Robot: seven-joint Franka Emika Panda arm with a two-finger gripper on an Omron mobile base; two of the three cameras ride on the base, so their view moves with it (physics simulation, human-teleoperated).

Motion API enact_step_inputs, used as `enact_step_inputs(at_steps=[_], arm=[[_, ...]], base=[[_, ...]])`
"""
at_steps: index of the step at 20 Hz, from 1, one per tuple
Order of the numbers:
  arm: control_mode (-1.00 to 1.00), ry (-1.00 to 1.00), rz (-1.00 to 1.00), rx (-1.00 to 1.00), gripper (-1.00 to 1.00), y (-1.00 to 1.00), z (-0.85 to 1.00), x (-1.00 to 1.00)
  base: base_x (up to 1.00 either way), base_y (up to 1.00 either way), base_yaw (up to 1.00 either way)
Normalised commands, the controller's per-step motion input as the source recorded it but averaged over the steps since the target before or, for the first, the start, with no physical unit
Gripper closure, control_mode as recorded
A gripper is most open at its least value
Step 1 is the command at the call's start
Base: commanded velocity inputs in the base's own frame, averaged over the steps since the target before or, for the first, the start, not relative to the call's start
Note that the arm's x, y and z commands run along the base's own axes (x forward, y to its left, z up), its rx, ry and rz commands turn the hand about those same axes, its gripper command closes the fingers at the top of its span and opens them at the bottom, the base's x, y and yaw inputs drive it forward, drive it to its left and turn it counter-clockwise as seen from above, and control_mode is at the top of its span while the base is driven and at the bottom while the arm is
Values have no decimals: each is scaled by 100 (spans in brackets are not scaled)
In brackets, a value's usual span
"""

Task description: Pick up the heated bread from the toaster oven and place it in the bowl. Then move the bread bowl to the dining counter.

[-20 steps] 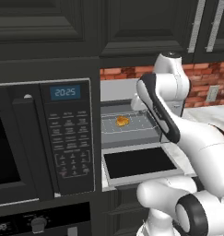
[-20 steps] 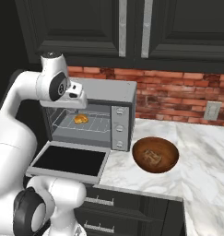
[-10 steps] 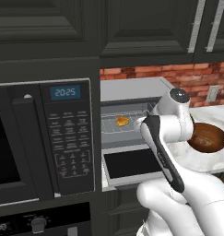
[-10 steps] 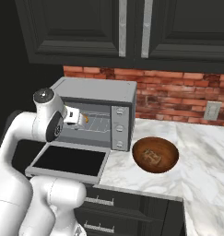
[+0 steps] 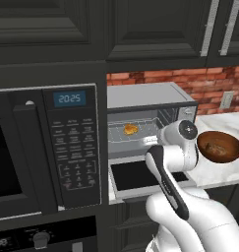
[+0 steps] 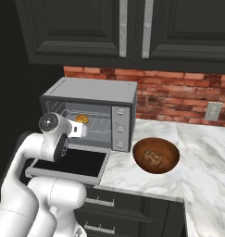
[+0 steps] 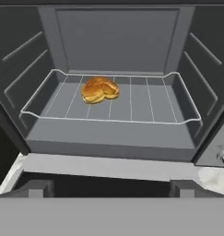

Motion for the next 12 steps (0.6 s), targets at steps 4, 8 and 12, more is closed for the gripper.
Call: enact_step_inputs(at_steps=[4,8,12], arm=[[-100,0,-7,9,-100,-5,8,21],[-100,0,-6,6,-100,-5,30,15],[-100,1,-1,0,-100,0,0,32]], base=[[0,0,0],[0,0,0],[0,0,0]])
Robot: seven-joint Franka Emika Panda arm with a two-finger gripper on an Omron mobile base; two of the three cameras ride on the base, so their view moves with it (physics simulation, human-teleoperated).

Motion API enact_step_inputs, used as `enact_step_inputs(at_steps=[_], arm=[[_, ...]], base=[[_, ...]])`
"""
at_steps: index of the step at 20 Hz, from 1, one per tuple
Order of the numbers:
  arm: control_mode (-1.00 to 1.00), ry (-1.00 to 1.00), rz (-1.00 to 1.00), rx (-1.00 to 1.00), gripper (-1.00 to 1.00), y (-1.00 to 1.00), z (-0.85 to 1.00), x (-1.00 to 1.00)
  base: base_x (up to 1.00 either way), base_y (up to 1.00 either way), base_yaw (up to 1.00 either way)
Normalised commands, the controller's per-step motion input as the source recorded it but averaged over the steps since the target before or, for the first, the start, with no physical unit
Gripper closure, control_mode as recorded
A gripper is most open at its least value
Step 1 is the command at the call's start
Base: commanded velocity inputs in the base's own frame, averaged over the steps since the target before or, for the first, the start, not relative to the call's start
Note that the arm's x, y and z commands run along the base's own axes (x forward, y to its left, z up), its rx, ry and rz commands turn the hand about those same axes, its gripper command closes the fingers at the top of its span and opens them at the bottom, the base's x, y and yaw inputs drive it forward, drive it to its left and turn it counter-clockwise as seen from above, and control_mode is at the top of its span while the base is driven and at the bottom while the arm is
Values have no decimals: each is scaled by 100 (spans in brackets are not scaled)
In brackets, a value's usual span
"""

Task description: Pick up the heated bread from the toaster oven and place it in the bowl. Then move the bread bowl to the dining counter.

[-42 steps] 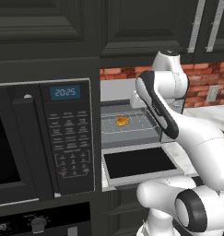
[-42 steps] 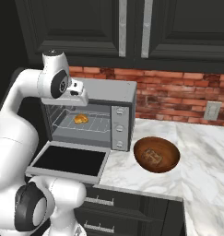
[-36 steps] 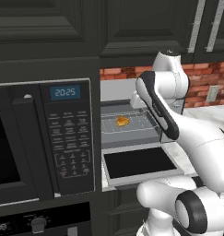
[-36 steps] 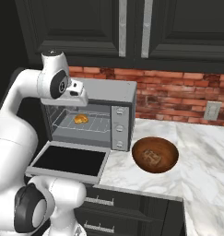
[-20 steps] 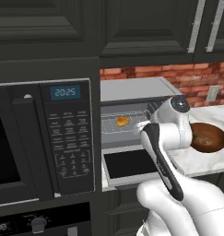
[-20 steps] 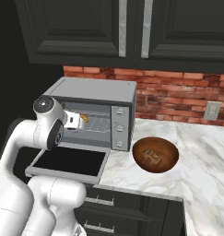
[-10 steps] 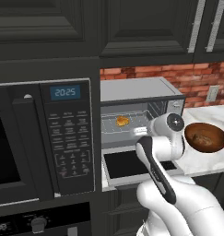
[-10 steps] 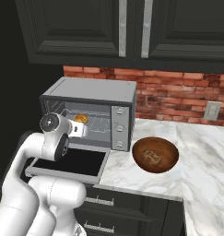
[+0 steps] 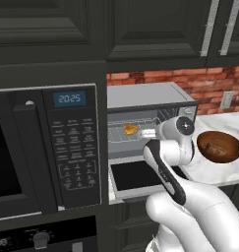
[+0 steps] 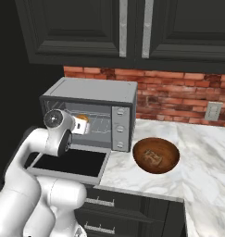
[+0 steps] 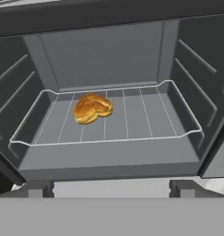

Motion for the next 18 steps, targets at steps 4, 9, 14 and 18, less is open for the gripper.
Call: enact_step_inputs(at_steps=[4,9,14,18], arm=[[-100,5,0,0,-100,-3,-16,17],[-100,3,0,0,-100,-1,-18,26],[-100,3,0,0,-100,0,-24,27],[-100,1,0,0,-100,0,-22,39]], base=[[0,0,0],[0,0,0],[0,0,0],[0,0,0]])
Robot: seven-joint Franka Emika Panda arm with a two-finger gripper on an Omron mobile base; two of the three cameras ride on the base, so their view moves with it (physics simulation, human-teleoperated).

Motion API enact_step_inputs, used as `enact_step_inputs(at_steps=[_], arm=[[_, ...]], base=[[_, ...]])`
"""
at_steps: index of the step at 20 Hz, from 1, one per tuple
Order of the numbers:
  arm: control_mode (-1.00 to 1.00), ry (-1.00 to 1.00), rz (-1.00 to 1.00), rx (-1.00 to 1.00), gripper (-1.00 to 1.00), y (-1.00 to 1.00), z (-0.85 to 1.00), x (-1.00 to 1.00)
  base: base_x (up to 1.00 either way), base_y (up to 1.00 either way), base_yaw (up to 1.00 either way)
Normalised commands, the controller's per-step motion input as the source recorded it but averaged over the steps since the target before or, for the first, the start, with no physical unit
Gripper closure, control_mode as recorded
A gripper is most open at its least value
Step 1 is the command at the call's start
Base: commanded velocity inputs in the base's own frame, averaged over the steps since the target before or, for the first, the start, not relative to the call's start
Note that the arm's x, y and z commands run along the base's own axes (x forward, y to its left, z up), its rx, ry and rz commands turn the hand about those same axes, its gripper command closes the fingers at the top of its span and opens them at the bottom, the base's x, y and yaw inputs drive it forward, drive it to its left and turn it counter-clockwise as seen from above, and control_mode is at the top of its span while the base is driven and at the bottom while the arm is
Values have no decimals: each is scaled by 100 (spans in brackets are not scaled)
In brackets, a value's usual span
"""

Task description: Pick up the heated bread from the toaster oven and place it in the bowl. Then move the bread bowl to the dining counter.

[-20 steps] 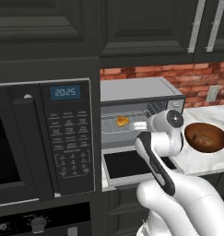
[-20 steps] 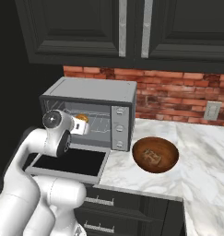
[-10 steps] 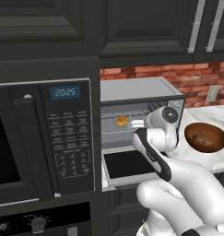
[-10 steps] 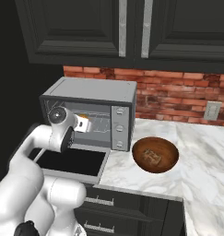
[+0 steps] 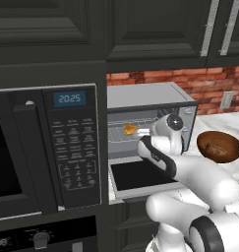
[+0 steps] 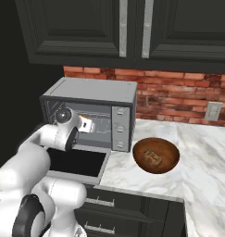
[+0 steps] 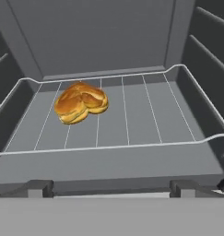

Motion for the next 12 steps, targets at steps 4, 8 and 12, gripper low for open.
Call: enact_step_inputs(at_steps=[4,8,12], arm=[[-100,0,0,0,-100,0,-21,41],[-100,0,0,0,-100,0,-31,34],[-100,0,0,0,-100,0,-28,37]], base=[[0,0,0],[0,0,0],[0,0,0]])
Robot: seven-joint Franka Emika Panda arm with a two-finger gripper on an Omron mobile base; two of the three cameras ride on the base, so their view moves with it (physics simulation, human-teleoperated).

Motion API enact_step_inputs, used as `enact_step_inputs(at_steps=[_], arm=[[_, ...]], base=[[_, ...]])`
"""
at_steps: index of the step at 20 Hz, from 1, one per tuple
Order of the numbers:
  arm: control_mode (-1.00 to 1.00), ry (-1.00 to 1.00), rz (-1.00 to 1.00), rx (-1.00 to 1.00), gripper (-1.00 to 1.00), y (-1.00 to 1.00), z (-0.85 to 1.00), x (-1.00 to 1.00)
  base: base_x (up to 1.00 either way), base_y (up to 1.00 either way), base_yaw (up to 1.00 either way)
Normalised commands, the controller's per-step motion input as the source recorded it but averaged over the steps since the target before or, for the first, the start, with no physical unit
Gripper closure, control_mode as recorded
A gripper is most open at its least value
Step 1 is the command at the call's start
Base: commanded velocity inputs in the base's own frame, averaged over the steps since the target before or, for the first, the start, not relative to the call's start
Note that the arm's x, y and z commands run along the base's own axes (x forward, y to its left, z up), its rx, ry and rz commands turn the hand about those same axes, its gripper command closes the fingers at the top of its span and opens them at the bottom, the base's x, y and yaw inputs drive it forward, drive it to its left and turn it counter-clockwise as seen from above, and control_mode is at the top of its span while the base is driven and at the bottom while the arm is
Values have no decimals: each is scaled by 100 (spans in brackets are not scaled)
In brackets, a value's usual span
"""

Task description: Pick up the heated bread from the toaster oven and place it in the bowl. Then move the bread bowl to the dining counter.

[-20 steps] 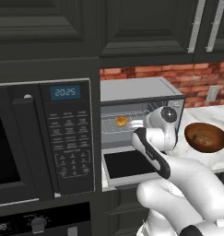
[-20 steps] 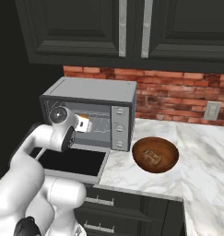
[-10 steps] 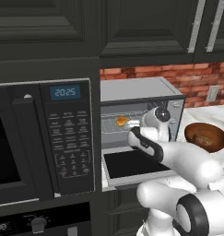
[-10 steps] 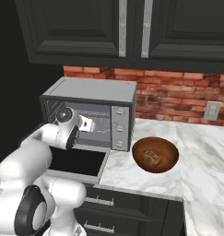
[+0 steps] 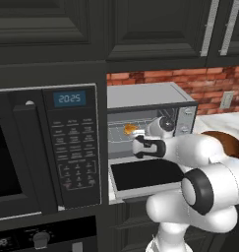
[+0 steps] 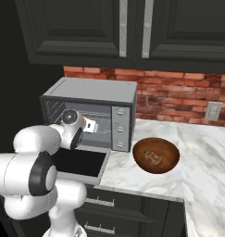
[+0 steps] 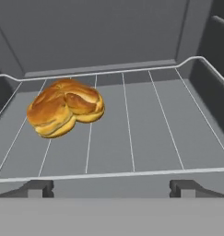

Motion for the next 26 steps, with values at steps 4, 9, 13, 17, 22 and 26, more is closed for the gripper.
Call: enact_step_inputs(at_steps=[4,9,13,17,22,26], arm=[[-100,0,0,0,-100,0,-20,35],[-100,6,0,0,-100,0,-14,26],[-100,13,0,0,-100,0,-5,9],[-100,27,-2,2,-100,0,-5,-17],[-100,36,-3,5,-100,0,-9,-68],[-100,36,0,6,-100,0,-12,-95]], base=[[0,0,0],[0,0,0],[0,0,0],[0,0,0],[0,0,0],[0,0,0]])
